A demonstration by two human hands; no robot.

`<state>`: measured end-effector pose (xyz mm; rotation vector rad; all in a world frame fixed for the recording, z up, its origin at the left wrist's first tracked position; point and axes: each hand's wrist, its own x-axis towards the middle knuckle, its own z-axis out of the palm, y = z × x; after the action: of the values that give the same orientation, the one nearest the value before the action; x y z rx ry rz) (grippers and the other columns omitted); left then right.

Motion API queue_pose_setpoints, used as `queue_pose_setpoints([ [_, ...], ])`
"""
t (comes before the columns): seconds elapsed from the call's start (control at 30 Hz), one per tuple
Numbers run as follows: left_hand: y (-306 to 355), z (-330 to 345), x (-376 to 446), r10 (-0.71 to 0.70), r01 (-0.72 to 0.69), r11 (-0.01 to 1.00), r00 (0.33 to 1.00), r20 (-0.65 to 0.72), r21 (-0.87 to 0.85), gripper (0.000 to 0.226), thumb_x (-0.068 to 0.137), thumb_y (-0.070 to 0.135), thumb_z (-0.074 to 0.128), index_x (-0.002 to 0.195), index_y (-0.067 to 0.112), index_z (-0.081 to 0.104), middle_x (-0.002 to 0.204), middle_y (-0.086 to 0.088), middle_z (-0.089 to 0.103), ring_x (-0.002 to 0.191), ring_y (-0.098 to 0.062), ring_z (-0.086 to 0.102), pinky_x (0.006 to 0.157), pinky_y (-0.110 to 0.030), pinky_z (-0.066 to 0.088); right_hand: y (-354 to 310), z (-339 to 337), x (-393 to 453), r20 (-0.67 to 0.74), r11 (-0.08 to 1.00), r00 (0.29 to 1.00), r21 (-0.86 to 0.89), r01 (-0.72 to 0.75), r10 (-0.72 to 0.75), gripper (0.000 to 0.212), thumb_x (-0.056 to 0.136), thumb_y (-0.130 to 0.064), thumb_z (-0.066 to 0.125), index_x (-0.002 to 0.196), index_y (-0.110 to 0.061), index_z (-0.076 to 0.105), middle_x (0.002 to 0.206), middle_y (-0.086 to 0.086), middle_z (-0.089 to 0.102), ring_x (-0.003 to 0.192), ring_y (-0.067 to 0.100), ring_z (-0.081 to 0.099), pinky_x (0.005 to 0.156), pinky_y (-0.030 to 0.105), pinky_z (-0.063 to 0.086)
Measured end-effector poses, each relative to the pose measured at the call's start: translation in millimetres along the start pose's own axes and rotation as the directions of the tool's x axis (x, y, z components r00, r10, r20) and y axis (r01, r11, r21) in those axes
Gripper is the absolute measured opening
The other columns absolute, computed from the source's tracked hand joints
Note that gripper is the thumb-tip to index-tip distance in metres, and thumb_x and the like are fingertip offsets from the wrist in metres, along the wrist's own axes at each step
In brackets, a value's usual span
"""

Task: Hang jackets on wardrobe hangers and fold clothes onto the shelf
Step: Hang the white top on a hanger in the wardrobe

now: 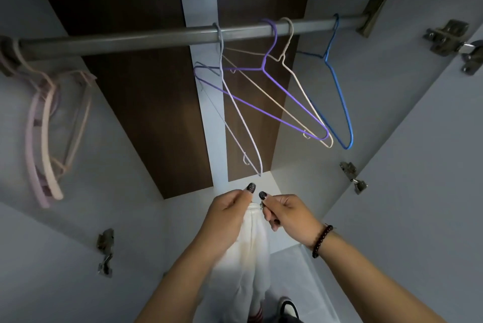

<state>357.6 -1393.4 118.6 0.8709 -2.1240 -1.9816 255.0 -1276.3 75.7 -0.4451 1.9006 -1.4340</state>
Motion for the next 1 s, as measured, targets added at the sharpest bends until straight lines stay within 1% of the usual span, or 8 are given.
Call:
queue_pose_setpoints([
  [0.13,11.2,0.9,-5.6,-0.033,0.033,0.999,0.999,-0.017,-0.035,0.047,0.097,0.035,0.051,0.051,0.024,0.05,0.05,0.01,0.043,0.054,-0.008,0.041,0.057,-0.023,0.032,7.4,1.4,-8.3,-0.014,0.993,1.0,0.113,-0.021,0.022,0.052,0.1,-0.024,0.046,0.05,-0.013,0.056,0.049,0.004,0.048,0.046,0.013,0.044,0.056,0.021,0.046],
  [0.2,14.8,-0.9,-8.4,-0.046,0.043,0.997,0.998,-0.043,-0.067,0.037,0.097,0.034,0.052,0.061,0.025,0.057,0.053,0.014,0.049,0.06,-0.006,0.048,0.059,-0.023,0.035,14.8,-0.8,-12.5,-0.043,0.993,0.998,0.107,-0.041,0.045,0.051,0.1,-0.021,0.046,0.051,-0.011,0.055,0.048,0.002,0.048,0.046,0.012,0.044,0.055,0.019,0.047],
  [0.3,18.5,-6.6,-12.0,-0.023,0.016,0.993,0.998,-0.056,-0.116,0.032,0.095,0.036,0.054,0.068,0.019,0.06,0.069,-0.002,0.054,0.076,-0.016,0.051,0.068,-0.028,0.039,28.0,-10.7,-16.2,-0.116,0.996,0.991,0.062,-0.06,0.067,0.05,0.1,-0.02,0.045,0.052,-0.009,0.054,0.049,0.002,0.046,0.049,0.014,0.042,0.058,0.018,0.047],
  [0.43,21.5,-11.1,-15.5,0.053,-0.061,0.985,0.997,-0.052,-0.161,0.043,0.094,0.03,0.057,0.062,0.005,0.045,0.069,-0.01,0.041,0.07,-0.027,0.037,0.067,-0.037,0.031,44.3,-29.2,-12.0,-0.264,0.999,0.964,0.008,-0.04,0.041,0.048,0.099,-0.014,0.044,0.052,-0.013,0.055,0.056,0.002,0.053,0.067,0.022,0.05,0.077,0.031,0.048],
  [0.53,25.3,-11.0,-16.9,0.09,-0.098,0.98,0.995,-0.053,-0.175,0.043,0.091,0.025,0.062,0.053,0.015,0.044,0.068,-0.01,0.036,0.071,-0.027,0.03,0.066,-0.036,0.027,48.0,-30.7,-5.1,-0.313,1.0,0.95,0.005,-0.01,0.011,0.052,0.098,-0.014,0.042,0.049,-0.022,0.059,0.068,-0.001,0.065,0.08,0.021,0.06,0.086,0.031,0.046],
  [0.7,30.2,-14.2,-20.6,0.127,-0.13,0.977,0.992,-0.028,-0.17,0.045,0.085,0.022,0.071,0.047,0.018,0.048,0.06,-0.009,0.034,0.064,-0.026,0.031,0.06,-0.029,0.028,36.7,-16.9,0.2,-0.441,0.994,0.892,-0.074,0.076,-0.101,0.038,0.098,-0.012,0.042,0.061,-0.017,0.049,0.067,0.0,0.049,0.065,0.014,0.042,0.065,0.025,0.035],
  [0.83,34.9,-11.2,-26.4,0.185,-0.18,0.98,0.981,0.06,-0.079,0.047,0.065,0.034,0.086,0.05,0.02,0.044,0.054,-0.003,0.037,0.053,-0.011,0.036,0.05,-0.022,0.034,29.5,-8.7,3.9,-0.505,0.992,0.856,-0.01,0.123,-0.111,0.034,0.101,-0.016,0.039,0.068,-0.01,0.045,0.064,-0.001,0.043,0.061,0.011,0.037,0.059,0.022,0.034],
  [1.0,31.2,-16.1,-19.2,0.275,-0.274,0.961,0.96,-0.046,0.029,0.039,0.076,0.014,0.078,0.058,0.005,0.044,0.054,-0.006,0.038,0.051,-0.012,0.036,0.046,-0.016,0.033,21.7,-3.0,4.2,-0.606,0.985,0.794,0.093,0.144,-0.059,0.042,0.101,-0.018,0.038,0.06,-0.019,0.027,0.054,-0.009,0.027,0.049,0.005,0.024,0.05,0.022,0.025],
])
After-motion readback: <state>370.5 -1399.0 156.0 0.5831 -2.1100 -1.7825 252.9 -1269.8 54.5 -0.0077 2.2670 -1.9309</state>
